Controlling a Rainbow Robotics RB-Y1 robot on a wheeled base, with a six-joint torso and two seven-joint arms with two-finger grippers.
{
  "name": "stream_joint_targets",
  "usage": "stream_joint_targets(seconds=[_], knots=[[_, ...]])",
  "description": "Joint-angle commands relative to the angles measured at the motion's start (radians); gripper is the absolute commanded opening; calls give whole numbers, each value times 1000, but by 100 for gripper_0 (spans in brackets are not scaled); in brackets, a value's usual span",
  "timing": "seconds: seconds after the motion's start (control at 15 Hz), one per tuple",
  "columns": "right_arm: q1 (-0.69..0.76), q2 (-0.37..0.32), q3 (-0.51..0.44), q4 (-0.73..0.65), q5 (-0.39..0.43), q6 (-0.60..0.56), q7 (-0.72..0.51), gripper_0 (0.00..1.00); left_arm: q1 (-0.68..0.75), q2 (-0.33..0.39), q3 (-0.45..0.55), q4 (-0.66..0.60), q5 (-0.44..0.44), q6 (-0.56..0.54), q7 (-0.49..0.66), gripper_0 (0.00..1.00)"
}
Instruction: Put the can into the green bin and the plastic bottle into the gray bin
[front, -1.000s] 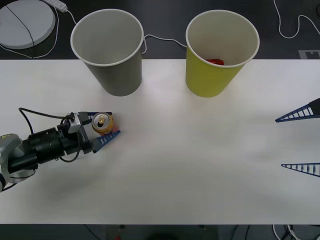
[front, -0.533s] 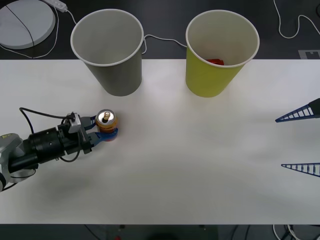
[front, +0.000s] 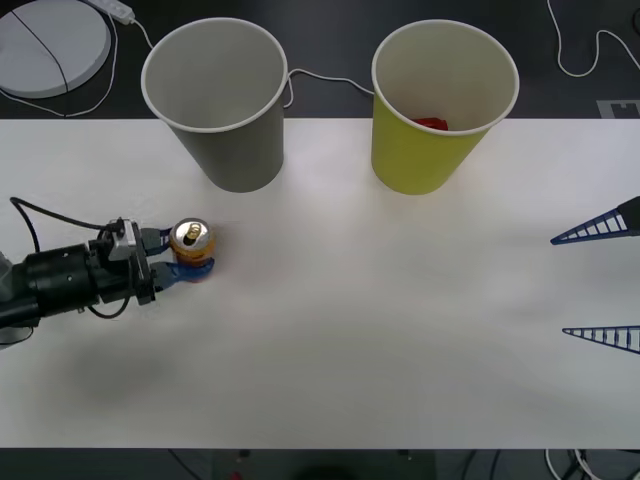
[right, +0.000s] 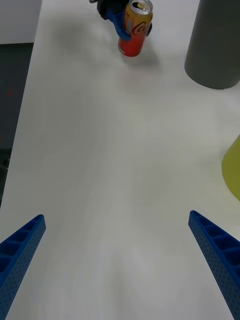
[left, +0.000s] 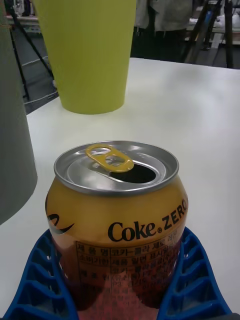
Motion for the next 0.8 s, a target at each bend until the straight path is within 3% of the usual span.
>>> stream_joint_targets(seconds=[0.07,0.27,0.53,0.8], knots=[[0,0,0,0,0,0,0,100,1,81,0,-102,-50,-24,157,0],[0,0,0,0,0,0,0,100,1,171,17,-209,-119,-23,344,0],[0,0,0,0,0,0,0,100,1,276,103,-380,-312,-17,583,0],[0,0,0,0,0,0,0,100,1,372,132,-536,-407,-21,773,0]])
